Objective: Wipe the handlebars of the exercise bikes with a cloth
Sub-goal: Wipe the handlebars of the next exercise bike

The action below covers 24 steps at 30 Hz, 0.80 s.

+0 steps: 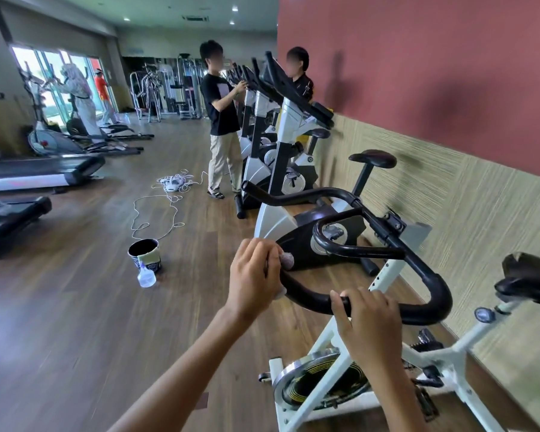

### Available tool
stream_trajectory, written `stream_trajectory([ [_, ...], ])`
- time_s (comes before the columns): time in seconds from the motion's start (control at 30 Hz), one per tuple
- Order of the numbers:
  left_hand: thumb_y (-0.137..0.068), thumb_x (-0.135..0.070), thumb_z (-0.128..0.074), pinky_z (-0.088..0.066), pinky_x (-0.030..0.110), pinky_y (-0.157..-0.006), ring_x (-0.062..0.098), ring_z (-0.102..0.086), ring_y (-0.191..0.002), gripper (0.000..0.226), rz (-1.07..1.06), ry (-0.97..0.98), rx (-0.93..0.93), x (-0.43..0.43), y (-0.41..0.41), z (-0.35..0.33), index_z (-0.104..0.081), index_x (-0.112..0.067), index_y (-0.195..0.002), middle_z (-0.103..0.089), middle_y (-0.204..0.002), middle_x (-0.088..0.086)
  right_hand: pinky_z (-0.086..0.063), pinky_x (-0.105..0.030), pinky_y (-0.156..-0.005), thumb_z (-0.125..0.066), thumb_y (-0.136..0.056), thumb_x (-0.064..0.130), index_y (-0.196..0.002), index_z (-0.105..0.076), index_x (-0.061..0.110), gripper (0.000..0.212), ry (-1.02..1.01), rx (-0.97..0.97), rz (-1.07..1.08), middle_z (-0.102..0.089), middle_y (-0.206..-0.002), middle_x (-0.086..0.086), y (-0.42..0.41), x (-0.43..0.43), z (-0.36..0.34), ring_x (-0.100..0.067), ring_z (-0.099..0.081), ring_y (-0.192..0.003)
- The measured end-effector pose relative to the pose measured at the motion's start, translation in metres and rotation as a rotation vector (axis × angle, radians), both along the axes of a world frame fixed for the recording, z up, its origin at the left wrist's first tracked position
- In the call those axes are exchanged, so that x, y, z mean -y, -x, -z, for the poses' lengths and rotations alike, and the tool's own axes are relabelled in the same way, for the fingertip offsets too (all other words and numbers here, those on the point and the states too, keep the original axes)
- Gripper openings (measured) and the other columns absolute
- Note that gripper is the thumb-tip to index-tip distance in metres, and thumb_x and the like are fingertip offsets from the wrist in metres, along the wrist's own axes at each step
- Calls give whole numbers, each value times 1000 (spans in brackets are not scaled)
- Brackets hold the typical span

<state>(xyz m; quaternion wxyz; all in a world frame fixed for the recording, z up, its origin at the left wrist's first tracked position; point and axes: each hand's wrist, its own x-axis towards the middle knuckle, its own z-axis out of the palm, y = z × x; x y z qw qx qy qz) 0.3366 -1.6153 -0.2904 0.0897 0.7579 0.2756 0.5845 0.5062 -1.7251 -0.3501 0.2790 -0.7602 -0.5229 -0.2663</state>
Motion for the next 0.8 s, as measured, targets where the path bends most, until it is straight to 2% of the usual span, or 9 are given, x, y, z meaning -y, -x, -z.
stream_trajectory([
  [0.13, -99, -16, -49, -40, 18, -67, 2, -56, -70, 28, 88, 333, -95, -2, 5, -23, -55, -24, -73, -60, -70, -16, -41, -33, -69, -34, -96, 48, -74, -65, 17, 50, 2, -3, 13, -58, -64, 6, 1, 0, 0, -15, -48, -61],
  [0.23, -96, -13, -48, -40, 21, -73, 5, -51, -76, 20, -93, 139, -106, 19, -2, -13, -57, -19, -80, -57, -80, -15, -41, -33, -71, -34, -96, 47, -73, -64, 17, 49, -31, -35, 22, -57, -63, 6, 3, -1, 4, -13, -46, -61],
  [0.33, -93, -14, -46, -40, 22, -79, 9, -51, -82, 16, -37, -68, -165, 18, 5, -3, -58, -18, -83, -62, -87, -8, -41, -33, -72, -34, -96, 46, -73, -64, 17, 48, -47, -67, 32, -59, -64, 5, 5, -3, 3, -14, -47, -62],
  [0.4, -97, -16, -44, -42, 22, -75, 5, -54, -77, 22, 79, 135, -169, 4, 10, -16, -56, -20, -80, -60, -81, -15, -40, -34, -73, -35, -96, 45, -73, -65, 16, 47, -57, -51, 45, -60, -64, 4, 6, -4, 4, -15, -48, -63],
  [0.47, -101, -14, -44, -44, 23, -75, 2, -58, -76, 27, 236, 407, -176, -7, 12, -27, -59, -18, -80, -66, -81, -10, -38, -34, -73, -37, -95, 42, -71, -64, 15, 46, -81, -56, 85, -60, -63, 3, 8, -5, 3, -16, -48, -62],
  [0.5, -102, -13, -44, -44, 21, -75, 1, -59, -77, 27, 257, 426, -214, -8, 11, -28, -60, -17, -81, -67, -82, -7, -38, -34, -73, -37, -95, 41, -69, -63, 15, 45, -90, -71, 104, -59, -61, 3, 11, -7, 1, -16, -46, -61],
  [0.63, -101, -18, -40, -39, 11, -81, 6, -54, -81, 25, 109, 71, -243, 10, 15, -11, -59, -15, -85, -62, -88, -7, -37, -34, -73, -35, -96, 39, -65, -60, 14, 46, -107, -105, 140, -56, -58, 3, 17, -11, 1, -14, -40, -61],
  [0.7, -100, -16, -41, -40, 11, -81, 6, -52, -82, 23, 121, 2, -293, 7, 18, -9, -59, -14, -87, -62, -89, -6, -37, -35, -74, -36, -96, 39, -66, -61, 14, 47, -104, -101, 136, -57, -60, 2, 17, -11, 1, -15, -42, -62],
  [0.8, -102, -16, -44, -44, 17, -76, 2, -60, -80, 27, 242, 336, -218, -4, 18, -29, -58, -26, -82, -66, -85, -8, -39, -36, -75, -37, -98, 41, -71, -63, 13, 47, -67, -42, 89, -58, -63, 2, 11, -6, 5, -18, -47, -63],
])
